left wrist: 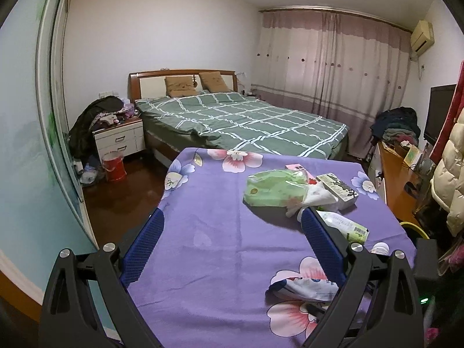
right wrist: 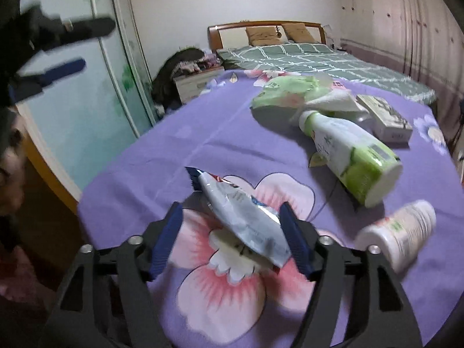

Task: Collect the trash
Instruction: 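Grasp the white snack wrapper on the tablecloth with the right gripper, then carry the snack wrapper over the yellow bin and open the right gripper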

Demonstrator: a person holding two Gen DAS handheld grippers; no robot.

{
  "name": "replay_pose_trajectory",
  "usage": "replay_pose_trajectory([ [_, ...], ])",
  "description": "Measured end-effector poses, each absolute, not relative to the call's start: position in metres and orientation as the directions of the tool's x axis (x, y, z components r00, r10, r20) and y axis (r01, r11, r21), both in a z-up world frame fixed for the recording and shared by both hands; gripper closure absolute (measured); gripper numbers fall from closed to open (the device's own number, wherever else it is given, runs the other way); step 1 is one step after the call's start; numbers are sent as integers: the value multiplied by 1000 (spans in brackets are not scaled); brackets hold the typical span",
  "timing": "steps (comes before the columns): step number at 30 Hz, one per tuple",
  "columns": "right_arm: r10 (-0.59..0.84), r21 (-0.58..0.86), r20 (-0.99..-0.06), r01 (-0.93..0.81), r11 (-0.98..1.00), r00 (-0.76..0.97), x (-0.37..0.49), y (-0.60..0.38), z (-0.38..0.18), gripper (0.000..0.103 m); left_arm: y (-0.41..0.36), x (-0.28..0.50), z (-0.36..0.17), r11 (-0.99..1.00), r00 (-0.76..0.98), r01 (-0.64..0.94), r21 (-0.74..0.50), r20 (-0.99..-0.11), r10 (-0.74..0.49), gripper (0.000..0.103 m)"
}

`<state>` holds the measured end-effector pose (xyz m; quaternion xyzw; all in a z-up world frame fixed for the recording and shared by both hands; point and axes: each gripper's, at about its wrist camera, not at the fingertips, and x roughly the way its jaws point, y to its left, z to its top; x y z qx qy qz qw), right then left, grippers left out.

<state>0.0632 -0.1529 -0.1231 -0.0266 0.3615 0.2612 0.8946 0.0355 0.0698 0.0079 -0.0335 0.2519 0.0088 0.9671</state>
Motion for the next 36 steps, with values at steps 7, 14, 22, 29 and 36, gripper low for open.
replay_pose_trajectory([
  [7, 367, 21, -717, -509, 861, 592, 86, -136, -133, 26, 64, 41, 0, 997, 864, -30, -72, -503, -11, 9],
  [14, 408, 86, -763, -546, 833, 502, 102, -135, -148, 36, 59, 44, -2, 997, 862, -24, -75, -507, -17, 9],
  [22, 436, 108, -749, -558, 823, 499, 91, -137, -144, 64, 63, 49, -10, 995, 853, -37, -92, -521, -16, 9],
  [29, 478, 158, -696, -535, 830, 536, 78, -158, -122, 66, 62, 48, -11, 995, 854, -33, -92, -520, -19, 9],
  [36, 488, 222, -621, -459, 860, 614, 78, -204, -91, 66, 51, 51, -15, 996, 847, -6, -89, -530, -42, 9],
])
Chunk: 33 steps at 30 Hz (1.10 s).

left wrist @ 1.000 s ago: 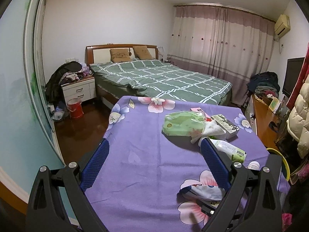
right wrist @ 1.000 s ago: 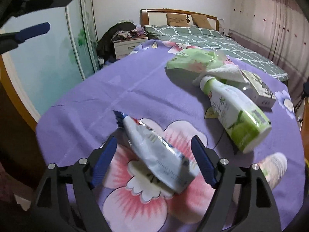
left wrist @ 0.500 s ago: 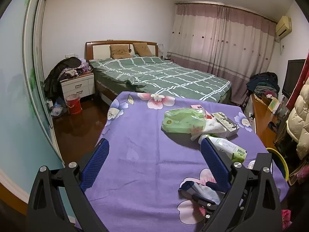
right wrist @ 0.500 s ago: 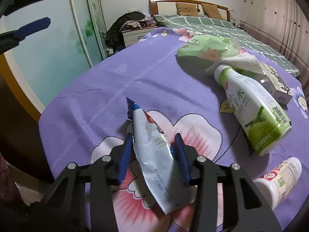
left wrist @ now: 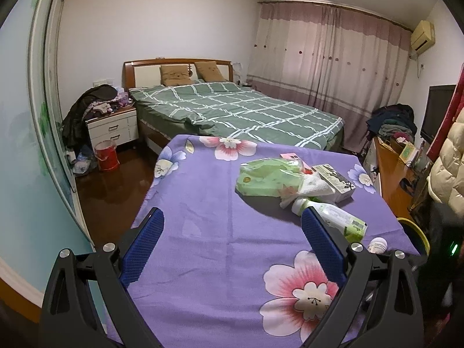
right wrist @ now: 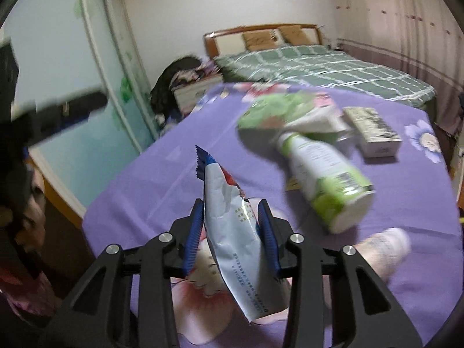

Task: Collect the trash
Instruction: 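Carry the snack wrapper over the yellow bin and open the right gripper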

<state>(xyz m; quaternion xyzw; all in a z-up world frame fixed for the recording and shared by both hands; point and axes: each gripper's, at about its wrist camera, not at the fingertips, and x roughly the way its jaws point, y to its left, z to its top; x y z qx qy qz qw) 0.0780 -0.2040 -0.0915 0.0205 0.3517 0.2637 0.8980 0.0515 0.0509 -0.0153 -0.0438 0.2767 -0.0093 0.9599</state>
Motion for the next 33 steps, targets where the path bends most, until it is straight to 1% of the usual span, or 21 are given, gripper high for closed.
replay_pose_trajectory([
  [4, 438, 244, -581, -367, 898, 686, 79, -249, -75, 66, 35, 57, -21, 996, 833, 33, -85, -548, -74, 9],
  [7, 373, 254, -564, -276, 927, 736, 84, -288, -70, 66, 21, 63, -27, 993, 817, 73, -89, -566, -111, 9],
  [15, 135, 283, -587, 46, 958, 798, 92, -409, -85, 65, -28, 78, -47, 977, 756, 199, -84, -621, -207, 9],
  [17, 55, 280, -603, 147, 949, 796, 92, -443, -93, 65, -45, 80, -52, 966, 736, 241, -91, -631, -244, 9],
  [22, -96, 253, -650, 334, 908, 754, 91, -506, -116, 64, -87, 84, -67, 934, 683, 344, -95, -657, -318, 9],
  [27, -161, 244, -690, 436, 866, 706, 87, -547, -140, 64, -121, 92, -85, 897, 607, 425, -118, -698, -379, 9],
  [33, -201, 234, -723, 507, 830, 661, 91, -581, -164, 61, -148, 105, -103, 882, 558, 459, -110, -737, -382, 9],
])
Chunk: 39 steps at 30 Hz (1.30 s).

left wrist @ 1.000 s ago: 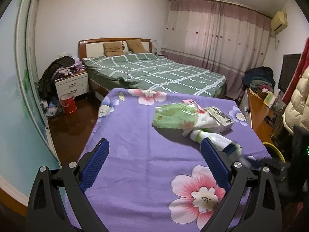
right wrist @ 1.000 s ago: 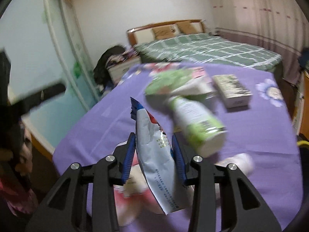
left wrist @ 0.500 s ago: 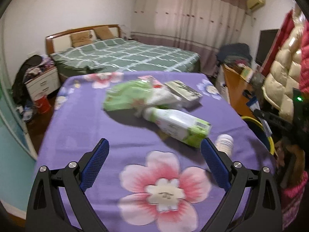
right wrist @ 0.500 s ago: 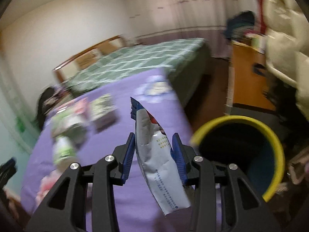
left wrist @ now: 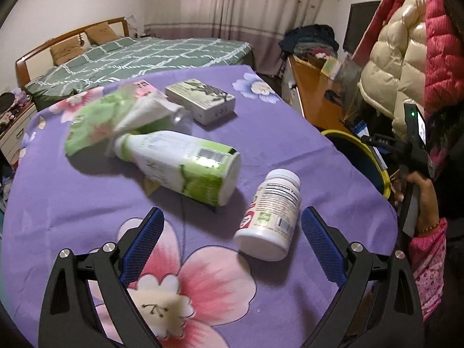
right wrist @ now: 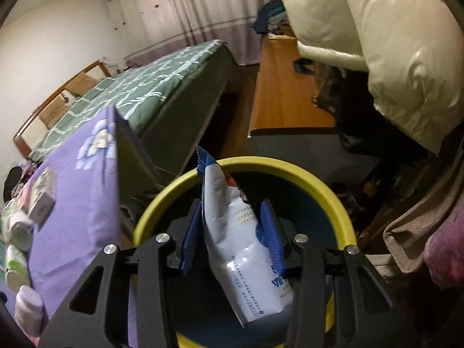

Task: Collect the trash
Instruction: 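Carry the snack wrapper over the yellow bin and open the right gripper, then grasp the white supplement bottle with the left gripper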

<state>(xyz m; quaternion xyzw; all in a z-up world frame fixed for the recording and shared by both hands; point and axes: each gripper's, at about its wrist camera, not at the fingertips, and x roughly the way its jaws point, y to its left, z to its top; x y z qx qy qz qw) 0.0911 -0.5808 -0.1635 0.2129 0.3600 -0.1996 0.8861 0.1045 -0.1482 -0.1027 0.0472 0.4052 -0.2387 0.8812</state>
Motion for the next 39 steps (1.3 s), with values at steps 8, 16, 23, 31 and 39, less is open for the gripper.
replay_pose_trajectory([
  [8, -223, 231, -704, 514, 826, 674, 87, -587, -161, 49, -168, 110, -111, 865, 524, 493, -97, -760, -384, 9],
  [16, -209, 250, -689, 499, 830, 693, 75, -583, -155, 46, -185, 117, -124, 844, 483, 531, -77, -791, -375, 23],
  [23, -195, 261, -687, 487, 833, 700, 72, -579, -154, 45, -192, 121, -137, 834, 442, 544, -91, -814, -377, 40],
  [31, -174, 282, -681, 474, 834, 711, 64, -575, -154, 45, -197, 122, -138, 829, 436, 552, -93, -814, -382, 54],
  [39, -178, 284, -661, 463, 840, 729, 50, -571, -146, 45, -208, 116, -132, 811, 429, 577, -95, -810, -400, 56],
])
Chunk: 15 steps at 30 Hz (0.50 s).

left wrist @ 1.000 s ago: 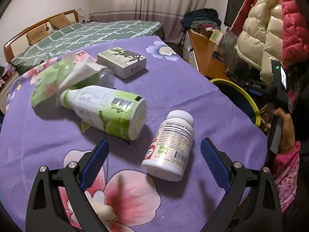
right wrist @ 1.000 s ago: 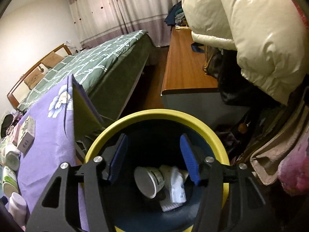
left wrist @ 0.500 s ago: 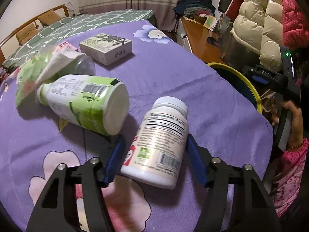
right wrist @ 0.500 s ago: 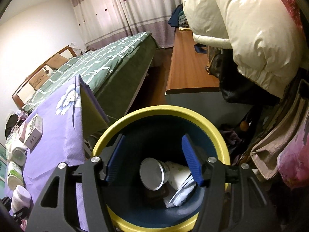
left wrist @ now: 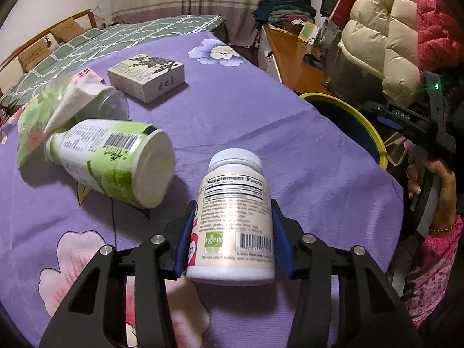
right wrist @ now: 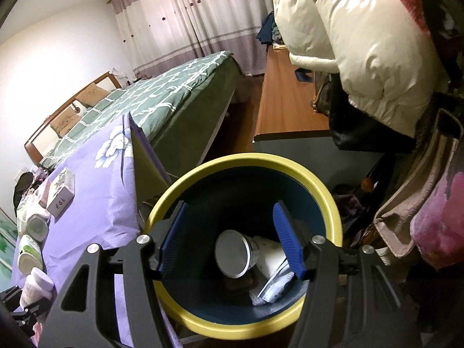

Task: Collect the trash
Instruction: 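Grasp the white supplement bottle with the left gripper, then carry the supplement bottle over the yellow bin and open the left gripper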

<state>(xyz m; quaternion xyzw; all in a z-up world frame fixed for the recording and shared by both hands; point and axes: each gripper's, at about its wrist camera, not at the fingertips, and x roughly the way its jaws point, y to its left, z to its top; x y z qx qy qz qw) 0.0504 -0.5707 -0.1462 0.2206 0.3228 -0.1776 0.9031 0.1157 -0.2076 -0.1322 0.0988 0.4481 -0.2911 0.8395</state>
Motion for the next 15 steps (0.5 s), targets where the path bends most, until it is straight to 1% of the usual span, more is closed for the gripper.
replay_pose_trajectory([
  [8, -222, 277, -630, 482, 831, 744, 28, -574, -136, 45, -239, 111, -112, 759, 421, 645, -85, -790, -446, 56],
  [15, -267, 279, -603, 512, 812, 752, 4, -586, -130, 45, -293, 109, -94, 685, 390, 724, -79, -773, -501, 56],
])
